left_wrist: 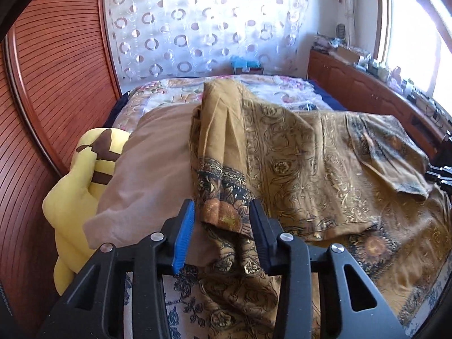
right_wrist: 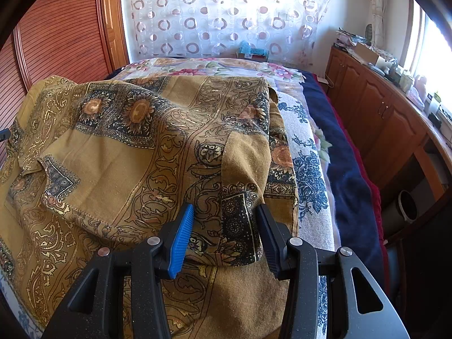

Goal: Fold small clothes

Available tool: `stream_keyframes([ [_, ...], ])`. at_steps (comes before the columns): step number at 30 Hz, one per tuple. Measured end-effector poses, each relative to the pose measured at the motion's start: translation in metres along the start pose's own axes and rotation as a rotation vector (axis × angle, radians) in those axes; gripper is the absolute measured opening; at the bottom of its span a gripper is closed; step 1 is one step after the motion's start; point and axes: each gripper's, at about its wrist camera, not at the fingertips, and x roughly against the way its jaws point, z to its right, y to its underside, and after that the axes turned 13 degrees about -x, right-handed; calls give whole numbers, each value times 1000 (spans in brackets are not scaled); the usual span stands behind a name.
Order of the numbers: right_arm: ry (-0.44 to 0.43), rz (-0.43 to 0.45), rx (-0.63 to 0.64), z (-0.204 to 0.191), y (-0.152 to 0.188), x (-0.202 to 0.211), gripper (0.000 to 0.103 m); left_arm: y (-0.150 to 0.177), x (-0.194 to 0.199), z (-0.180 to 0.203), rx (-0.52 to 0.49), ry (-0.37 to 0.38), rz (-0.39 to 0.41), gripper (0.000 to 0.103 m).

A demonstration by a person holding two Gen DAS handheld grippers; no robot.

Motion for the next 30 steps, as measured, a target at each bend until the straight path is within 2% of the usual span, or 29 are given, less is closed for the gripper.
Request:
stream_keyframes([
  [2,0,0,0,0,0,0,48,0,0,1,-7,7,6,35],
  [3,-1,0,0,0,0,0,48,-1,1,2,-11,7,14,20],
  [4,0,0,0,0,0,0,48,-2,4,4,-17,3,30,12],
  [8,0,0,1,0,0,0,48,-8,9,9,-44,-2,42,12],
  [12,-1,0,1,0,0,0,48,-13,0,7,-44,-10,11,13],
  [14,-1,0,1,0,0,0,48,-14,-8,4,-29,8,-22,13],
  [17,-1,0,1,1,0,1,48,-11,-12,4,-26,52,-23,9],
  [19,-1,0,1,1,0,1,48,-10,-9,7,-38,40,-14,4],
  [23,13,6,12,-2,1,1,48,-14,12,14,-29,79,50,3],
  [24,13,9,19,-3,1,2,40,-15,18,16,-27,121,70,3],
  [25,-1,11,33,-5,2,3,25,-17,21,17,-21,138,80,3],
  [27,13,18,71,-13,4,5,7,-19,30,19,-25,148,102,3],
  [28,21,25,78,-16,5,6,5,-20,34,20,-21,155,117,3],
  [30,-18,36,54,-12,3,12,4,-22,48,19,-6,172,151,3],
])
